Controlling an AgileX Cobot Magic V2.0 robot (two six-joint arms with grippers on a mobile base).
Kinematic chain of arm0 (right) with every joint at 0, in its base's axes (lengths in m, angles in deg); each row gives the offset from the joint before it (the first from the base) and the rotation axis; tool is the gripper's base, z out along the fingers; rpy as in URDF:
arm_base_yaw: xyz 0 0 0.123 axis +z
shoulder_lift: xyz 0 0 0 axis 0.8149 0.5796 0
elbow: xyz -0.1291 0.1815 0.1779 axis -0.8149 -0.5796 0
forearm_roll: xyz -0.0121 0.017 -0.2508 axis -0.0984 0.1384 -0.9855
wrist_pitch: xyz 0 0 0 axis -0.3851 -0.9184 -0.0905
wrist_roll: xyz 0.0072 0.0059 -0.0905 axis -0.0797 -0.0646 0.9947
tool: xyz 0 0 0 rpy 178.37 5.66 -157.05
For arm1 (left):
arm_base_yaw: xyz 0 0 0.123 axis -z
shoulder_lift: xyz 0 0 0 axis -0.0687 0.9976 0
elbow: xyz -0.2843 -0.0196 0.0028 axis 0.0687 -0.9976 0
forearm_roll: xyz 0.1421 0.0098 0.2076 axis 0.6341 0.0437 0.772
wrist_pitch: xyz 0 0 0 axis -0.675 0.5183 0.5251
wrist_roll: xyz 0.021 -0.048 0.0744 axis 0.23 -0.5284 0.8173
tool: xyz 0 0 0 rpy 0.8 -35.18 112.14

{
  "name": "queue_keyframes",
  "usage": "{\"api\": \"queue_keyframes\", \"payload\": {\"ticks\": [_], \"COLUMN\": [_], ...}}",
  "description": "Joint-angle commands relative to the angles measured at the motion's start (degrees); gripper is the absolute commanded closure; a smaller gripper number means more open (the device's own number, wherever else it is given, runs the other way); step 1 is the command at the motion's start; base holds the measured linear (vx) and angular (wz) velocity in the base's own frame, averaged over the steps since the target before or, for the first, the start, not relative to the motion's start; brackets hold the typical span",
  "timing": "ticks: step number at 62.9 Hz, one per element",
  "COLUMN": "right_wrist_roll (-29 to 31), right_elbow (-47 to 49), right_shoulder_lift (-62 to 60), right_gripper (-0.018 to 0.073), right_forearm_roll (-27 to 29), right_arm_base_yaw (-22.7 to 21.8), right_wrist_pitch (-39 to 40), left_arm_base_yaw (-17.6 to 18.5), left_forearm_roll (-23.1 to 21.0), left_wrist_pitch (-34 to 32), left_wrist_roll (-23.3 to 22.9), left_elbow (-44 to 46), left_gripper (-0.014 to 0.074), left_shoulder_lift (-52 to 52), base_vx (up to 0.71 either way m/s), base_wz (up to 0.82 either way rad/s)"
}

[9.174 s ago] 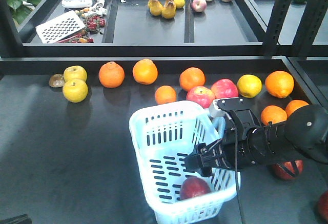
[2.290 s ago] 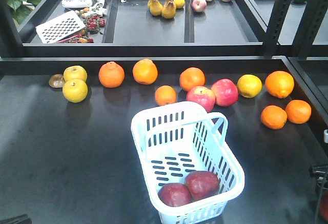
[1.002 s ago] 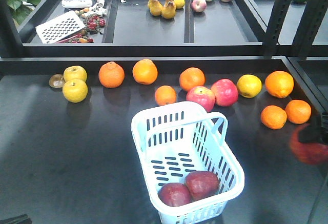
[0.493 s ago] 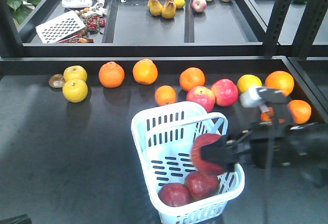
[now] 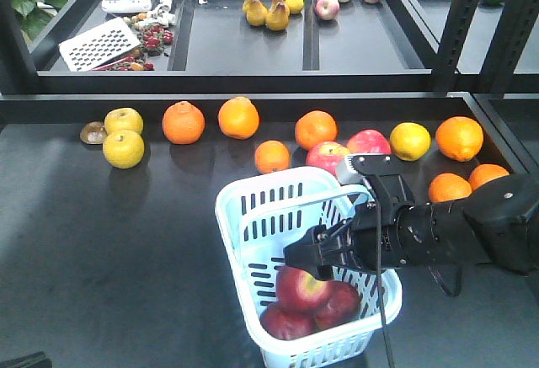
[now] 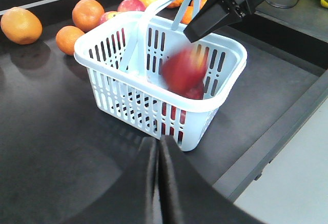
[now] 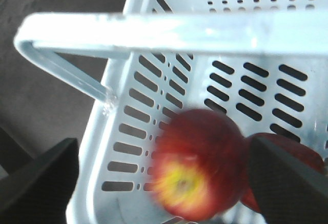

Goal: Pick three apples into basket with both arms
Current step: 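Drop the third apple into the basket with the right gripper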

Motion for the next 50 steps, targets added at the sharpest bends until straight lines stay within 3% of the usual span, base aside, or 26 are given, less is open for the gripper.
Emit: {"api": "queue_keyframes", "payload": {"ticks": [1, 9, 15, 31, 42, 50], "right_wrist_roll": [1.0, 1.1, 1.1, 0.6, -1.2, -1.5], "right_elbow": [1.7, 1.7, 1.7, 1.7, -1.7, -9.0], "right_shoulder_lift": [-1.9, -1.9, -2.5, -10.2, -19.5, -28.5], "right_gripper": [-0.0107, -0.0055, 0.0047, 0.0575, 0.0568, 0.0565], "right_forearm_roll": [2.0, 2.0, 0.9, -7.6, -11.3, -12.9], "right_arm_base_yaw": [0.0, 0.0, 0.0, 0.0, 0.0, 0.0], "right_wrist_pitch": [-0.7, -2.1, -5.1, -11.3, -11.6, -6.6], "left_arm_base_yaw": [0.1, 0.1, 0.1, 0.1, 0.1, 0.1], "left_forearm_roll": [-0.6, -0.6, -0.6, -0.6, -0.6, -0.6], "left_wrist_pitch": [-3.9, -3.9, -3.9, -3.9, -3.9, -3.9], "left_wrist_roll": [-0.4, -0.4, -0.4, -0.4, -0.4, -0.4], "left_elbow": [1.6, 1.6, 1.6, 1.6, 1.6, 1.6], "left_gripper": [0.0603, 0.0603, 0.0603, 0.0603, 0.0603, 0.0603], "left_shoulder_lift": [0.4, 0.4, 0.4, 0.4, 0.4, 0.4], "base_vx": [0.00, 0.00, 0.00, 0.00, 0.00, 0.00], "base_wz": [0.00, 0.00, 0.00, 0.00, 0.00, 0.00]}}
